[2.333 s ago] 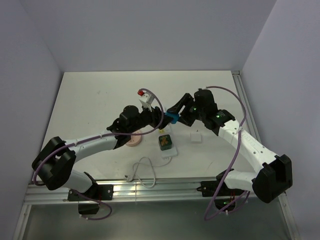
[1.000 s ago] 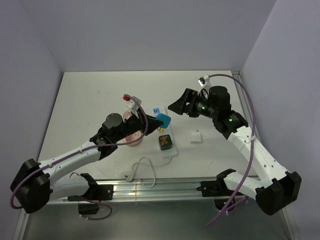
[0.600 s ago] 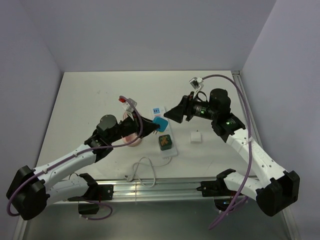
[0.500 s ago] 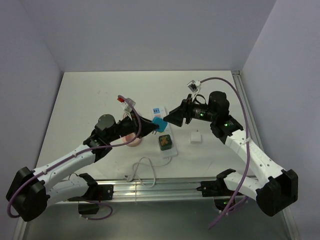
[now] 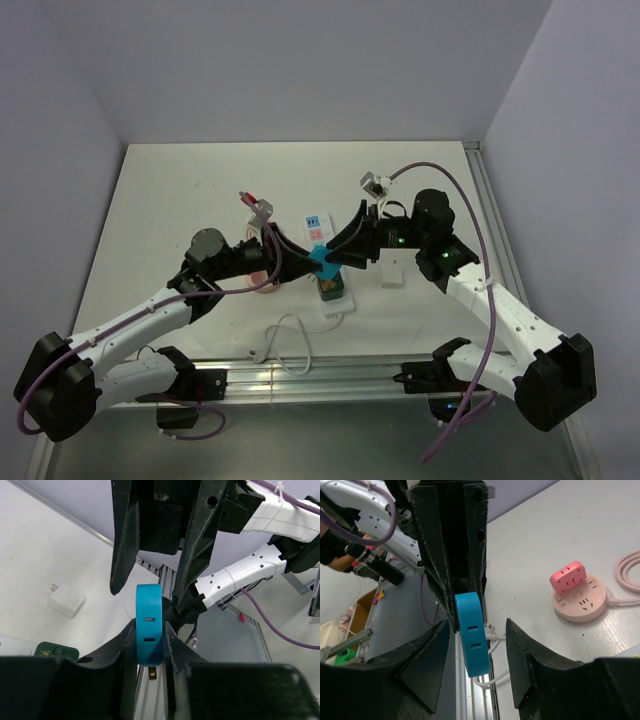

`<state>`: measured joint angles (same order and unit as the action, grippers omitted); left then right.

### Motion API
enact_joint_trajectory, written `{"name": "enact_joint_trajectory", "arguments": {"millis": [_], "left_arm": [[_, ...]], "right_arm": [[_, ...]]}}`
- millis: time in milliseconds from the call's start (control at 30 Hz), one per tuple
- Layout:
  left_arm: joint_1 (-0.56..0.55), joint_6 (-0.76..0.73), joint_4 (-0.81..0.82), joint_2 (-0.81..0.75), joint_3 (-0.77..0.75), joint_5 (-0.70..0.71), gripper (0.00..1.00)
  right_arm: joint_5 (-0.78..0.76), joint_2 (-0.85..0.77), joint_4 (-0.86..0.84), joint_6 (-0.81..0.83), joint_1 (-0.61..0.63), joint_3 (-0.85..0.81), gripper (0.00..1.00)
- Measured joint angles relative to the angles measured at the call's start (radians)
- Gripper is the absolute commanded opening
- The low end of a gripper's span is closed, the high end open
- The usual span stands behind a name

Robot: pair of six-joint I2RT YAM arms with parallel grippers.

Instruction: Insert the plug

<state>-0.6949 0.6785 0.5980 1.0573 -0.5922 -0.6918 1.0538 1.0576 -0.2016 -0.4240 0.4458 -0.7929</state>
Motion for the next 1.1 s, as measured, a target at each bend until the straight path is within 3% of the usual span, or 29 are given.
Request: {"name": "enact_joint_trajectory", "arguments": {"millis": [300, 400, 500, 600, 633, 767, 833, 967, 1100], "left_arm": [[0.000, -0.001, -0.001, 0.008, 0.000, -0.013, 0.00], [0.000, -0.002, -0.002, 0.008, -0.001, -0.023, 0.00], [0.000, -0.003, -0.005, 0.007, -0.001, -0.042, 0.01], [0.001, -0.005, -0.018, 0.006, -0.001, -0.042, 0.18], [0.001, -0.006, -0.025, 0.004, -0.001, -0.038, 0.37], [0.001, -0.015, -0.073, -0.020, 0.000, 0.050, 0.75], [0.005, -0.013, -0.116, -0.054, 0.003, 0.121, 0.85], [0.018, -0.014, -0.198, -0.184, 0.023, 0.274, 0.96], [0.023, -0.011, -0.311, -0.267, 0.013, 0.446, 0.97]], "right_arm": [[0.044, 0.000, 0.024, 0.067, 0.032, -0.002, 0.38], [0.045, 0.001, 0.035, 0.086, 0.035, -0.004, 0.24], [0.055, 0.001, 0.045, 0.101, 0.040, -0.005, 0.00], [0.052, 0.001, 0.053, 0.103, 0.043, -0.006, 0.00], [0.049, 0.001, 0.057, 0.102, 0.045, -0.006, 0.00], [0.027, 0.000, 0.062, 0.101, 0.062, -0.006, 0.00], [0.010, 0.000, 0.064, 0.096, 0.065, -0.006, 0.00], [-0.043, 0.000, 0.093, 0.095, 0.069, -0.008, 0.00], [-0.176, 0.022, 0.169, 0.074, 0.081, -0.053, 0.00]]}}
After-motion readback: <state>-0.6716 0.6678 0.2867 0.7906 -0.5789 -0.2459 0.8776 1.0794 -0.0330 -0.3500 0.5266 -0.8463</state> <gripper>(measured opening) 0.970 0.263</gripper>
